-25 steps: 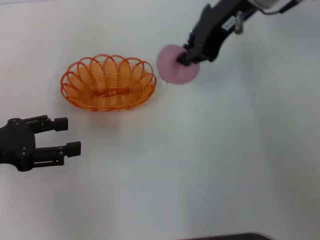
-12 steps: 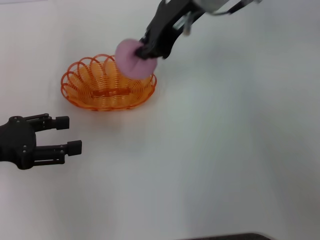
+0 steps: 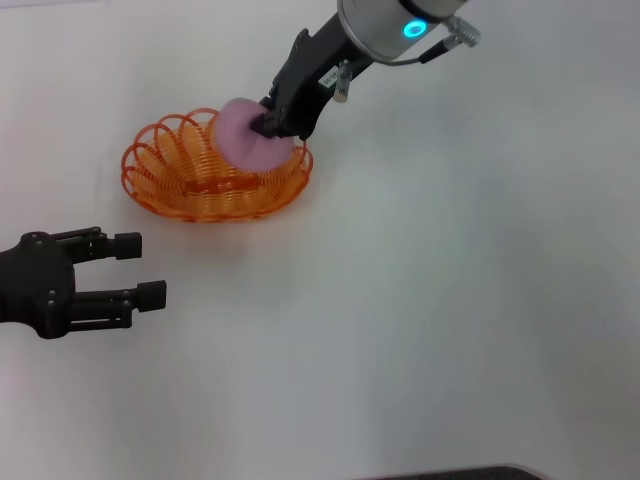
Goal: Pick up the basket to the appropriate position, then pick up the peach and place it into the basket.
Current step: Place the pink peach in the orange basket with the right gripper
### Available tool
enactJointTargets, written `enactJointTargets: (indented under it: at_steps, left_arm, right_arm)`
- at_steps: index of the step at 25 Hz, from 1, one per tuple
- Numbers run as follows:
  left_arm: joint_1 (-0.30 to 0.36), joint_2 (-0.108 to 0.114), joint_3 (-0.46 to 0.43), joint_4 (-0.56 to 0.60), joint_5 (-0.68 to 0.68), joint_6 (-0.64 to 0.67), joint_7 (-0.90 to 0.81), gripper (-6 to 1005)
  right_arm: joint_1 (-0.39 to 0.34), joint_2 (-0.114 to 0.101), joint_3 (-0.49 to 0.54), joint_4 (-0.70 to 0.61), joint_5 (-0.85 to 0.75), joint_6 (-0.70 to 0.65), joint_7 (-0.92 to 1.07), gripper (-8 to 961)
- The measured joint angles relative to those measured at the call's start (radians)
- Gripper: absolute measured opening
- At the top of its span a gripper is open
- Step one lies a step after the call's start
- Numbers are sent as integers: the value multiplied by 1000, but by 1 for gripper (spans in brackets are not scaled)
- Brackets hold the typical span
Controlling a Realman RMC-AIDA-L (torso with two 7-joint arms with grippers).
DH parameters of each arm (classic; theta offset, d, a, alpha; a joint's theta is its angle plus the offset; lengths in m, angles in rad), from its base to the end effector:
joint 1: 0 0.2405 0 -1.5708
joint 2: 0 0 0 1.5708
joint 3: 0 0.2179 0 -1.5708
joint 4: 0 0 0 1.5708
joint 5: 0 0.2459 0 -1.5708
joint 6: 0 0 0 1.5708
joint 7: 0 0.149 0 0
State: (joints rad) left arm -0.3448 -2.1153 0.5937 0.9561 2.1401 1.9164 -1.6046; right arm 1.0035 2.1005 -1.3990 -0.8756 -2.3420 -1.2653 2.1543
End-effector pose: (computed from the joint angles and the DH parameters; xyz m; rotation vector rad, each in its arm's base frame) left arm -0.2755 0.2719 0.0631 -2.8291 -0.8942 -0.6778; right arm 0.0553 0.4123 -0.0652 -2.9238 0.2935 -0.2682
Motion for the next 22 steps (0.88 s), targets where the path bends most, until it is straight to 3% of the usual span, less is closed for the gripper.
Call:
enactJointTargets:
  at_steps: [5, 10, 18, 21, 22]
  left_arm:
    - [2, 0, 0, -1, 0, 0, 0, 828]
    - [2, -2, 0, -1, 0, 0, 0, 828]
    - [4, -3, 2, -2, 3, -1, 0, 828]
    - [5, -5, 2, -2, 4, 0, 0, 828]
    - [6, -5, 2, -2, 4, -1, 0, 828]
  right_arm:
    - [12, 1, -17, 50, 3, 43, 0, 131]
    - [14, 2, -67, 67, 43, 73, -5, 234]
    - [-7, -2, -76, 54, 97, 71, -30, 549]
    - [-57, -9, -53, 3, 144, 51, -64, 694]
    - [-82, -11, -40, -30, 156, 41, -77, 695]
